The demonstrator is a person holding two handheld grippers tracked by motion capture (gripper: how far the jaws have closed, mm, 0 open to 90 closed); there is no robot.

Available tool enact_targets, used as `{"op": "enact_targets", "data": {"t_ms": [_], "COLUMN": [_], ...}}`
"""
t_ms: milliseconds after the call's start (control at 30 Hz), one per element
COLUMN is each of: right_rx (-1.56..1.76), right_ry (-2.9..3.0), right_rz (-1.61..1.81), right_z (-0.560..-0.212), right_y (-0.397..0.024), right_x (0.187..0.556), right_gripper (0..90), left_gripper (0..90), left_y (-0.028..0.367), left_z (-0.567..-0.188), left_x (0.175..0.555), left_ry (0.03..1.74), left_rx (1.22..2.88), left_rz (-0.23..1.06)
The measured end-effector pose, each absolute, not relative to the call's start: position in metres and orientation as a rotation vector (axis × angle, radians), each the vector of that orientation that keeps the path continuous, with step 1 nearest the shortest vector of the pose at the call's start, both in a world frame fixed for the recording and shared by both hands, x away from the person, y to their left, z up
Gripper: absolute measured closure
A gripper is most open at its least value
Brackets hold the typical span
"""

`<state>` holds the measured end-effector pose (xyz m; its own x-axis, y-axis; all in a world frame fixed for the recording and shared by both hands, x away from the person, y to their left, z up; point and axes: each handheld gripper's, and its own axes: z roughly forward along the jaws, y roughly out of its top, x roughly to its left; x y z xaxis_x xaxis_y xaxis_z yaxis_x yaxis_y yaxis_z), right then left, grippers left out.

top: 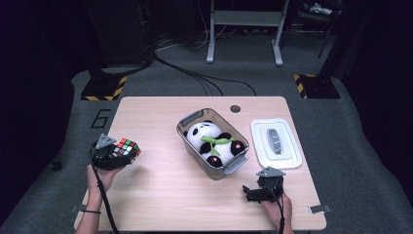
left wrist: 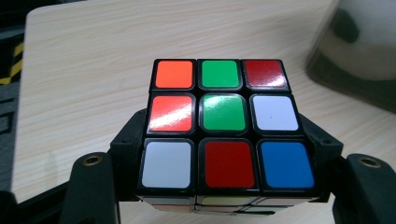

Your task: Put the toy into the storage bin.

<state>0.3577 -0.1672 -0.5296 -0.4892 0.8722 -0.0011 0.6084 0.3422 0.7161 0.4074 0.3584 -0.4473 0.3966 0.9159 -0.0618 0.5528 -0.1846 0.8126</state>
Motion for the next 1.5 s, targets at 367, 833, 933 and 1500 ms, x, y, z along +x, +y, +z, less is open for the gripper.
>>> {"op": "enact_targets", "data": {"t_ms": [367,833,933,1500], "right_rx": [1.303,1.302,1.303,1.303], "right_ry": [2.227,2.227,2.227,2.227], "right_rz": [0.938,0.938,0.938,0.938], "right_z": [-0.53,-0.53,-0.53,-0.53], "right_y": [-0.167,-0.167,-0.167,-0.167], "right_x": [0.358,0.358,0.358,0.358], "right_gripper": [0.0,0.0,0.0,0.0], "left_gripper": [34.1,34.1,34.1,34.0], "left_y": [0.344,0.32,0.315,0.286], "left_z": [-0.428,-0.402,-0.398,-0.377], "left_x": [0.408,0.409,0.41,0.414], "left_ry": [1.211,1.135,1.118,1.018], "left_rx": [1.878,1.906,1.915,1.945], "left_rz": [0.566,0.573,0.569,0.544]}}
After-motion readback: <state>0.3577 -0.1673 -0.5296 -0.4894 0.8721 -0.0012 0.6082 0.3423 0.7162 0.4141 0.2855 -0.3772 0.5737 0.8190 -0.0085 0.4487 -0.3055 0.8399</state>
